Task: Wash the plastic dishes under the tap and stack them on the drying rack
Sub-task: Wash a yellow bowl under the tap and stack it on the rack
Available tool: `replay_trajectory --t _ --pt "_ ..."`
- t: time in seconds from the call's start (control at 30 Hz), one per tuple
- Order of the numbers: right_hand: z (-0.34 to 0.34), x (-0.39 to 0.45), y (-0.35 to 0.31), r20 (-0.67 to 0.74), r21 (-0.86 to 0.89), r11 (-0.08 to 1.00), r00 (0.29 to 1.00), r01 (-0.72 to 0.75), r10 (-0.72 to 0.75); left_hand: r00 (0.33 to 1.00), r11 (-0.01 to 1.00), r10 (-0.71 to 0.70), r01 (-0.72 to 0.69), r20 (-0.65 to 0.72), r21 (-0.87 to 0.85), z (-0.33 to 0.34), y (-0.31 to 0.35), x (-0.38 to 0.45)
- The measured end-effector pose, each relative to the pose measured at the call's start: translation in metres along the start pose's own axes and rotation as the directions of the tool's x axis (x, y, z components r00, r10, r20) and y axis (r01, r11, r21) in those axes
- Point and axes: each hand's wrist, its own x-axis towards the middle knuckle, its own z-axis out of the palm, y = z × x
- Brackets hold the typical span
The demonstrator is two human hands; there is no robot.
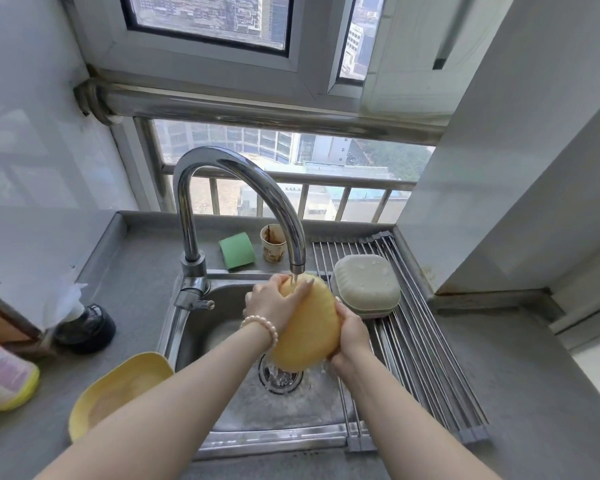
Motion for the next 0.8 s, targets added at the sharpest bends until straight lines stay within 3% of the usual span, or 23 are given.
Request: replay_trajectory --t 0.23,0.33,0.43,0.53,0.63,0.73,0.8 --pt "0.006 0.012 0.008 -0.055 0.081 0.974 0.975 -0.211 0.216 0.993 0.904 0.114 -0.109 0.014 0.413 -0.014 0.0 0.012" --pt "0.02 0.013 0.019 -0.064 0.043 0.972 0.97 -0.23 0.233 0.999 0.853 0.032 -0.042 0.028 0.521 -0.026 0.0 0.017" --pt "0.034 0.012 0.026 -0.066 -0.029 0.99 0.989 -0.136 0.134 0.996 0.824 -0.088 0.055 0.031 0.563 -0.036 -0.007 0.023" --pt "0.038 0.005 0.018 -0.077 -0.36 0.931 0.992 0.068 -0.103 0.989 0.884 -0.14 0.1 0.053 0.456 -0.038 -0.02 0.025" --pt "0.038 -0.006 -0.003 0.003 -0.71 0.67 0.951 0.219 -0.308 0.974 0.966 -0.195 0.171 0.114 0.192 -0.029 -0.032 0.016" --pt "0.041 -0.016 -0.023 0.105 -0.814 0.487 0.904 0.318 -0.414 0.952 0.963 -0.234 0.256 0.199 -0.09 -0.012 -0.035 0.007" --pt "0.042 -0.021 -0.032 0.161 -0.829 0.421 0.878 0.368 -0.451 0.945 0.923 -0.25 0.299 0.213 -0.244 0.0 -0.031 0.003"
